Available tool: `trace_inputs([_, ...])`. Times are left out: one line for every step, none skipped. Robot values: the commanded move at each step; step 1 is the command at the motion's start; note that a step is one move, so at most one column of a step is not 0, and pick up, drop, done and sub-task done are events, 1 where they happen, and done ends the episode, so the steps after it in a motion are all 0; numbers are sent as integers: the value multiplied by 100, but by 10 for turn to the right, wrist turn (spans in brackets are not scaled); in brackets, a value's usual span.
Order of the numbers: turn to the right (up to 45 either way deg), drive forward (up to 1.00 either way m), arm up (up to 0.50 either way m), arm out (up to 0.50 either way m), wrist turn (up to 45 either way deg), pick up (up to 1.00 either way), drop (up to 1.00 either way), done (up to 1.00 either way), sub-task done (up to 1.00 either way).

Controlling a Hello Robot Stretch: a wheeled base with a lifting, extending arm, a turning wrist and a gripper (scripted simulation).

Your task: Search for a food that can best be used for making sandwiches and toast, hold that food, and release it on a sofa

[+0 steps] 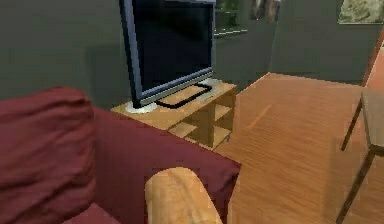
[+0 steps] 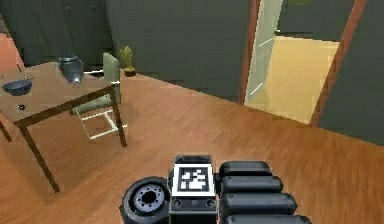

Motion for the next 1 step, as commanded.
trace_inputs([-450,0,0,0,0,0,0,0,0])
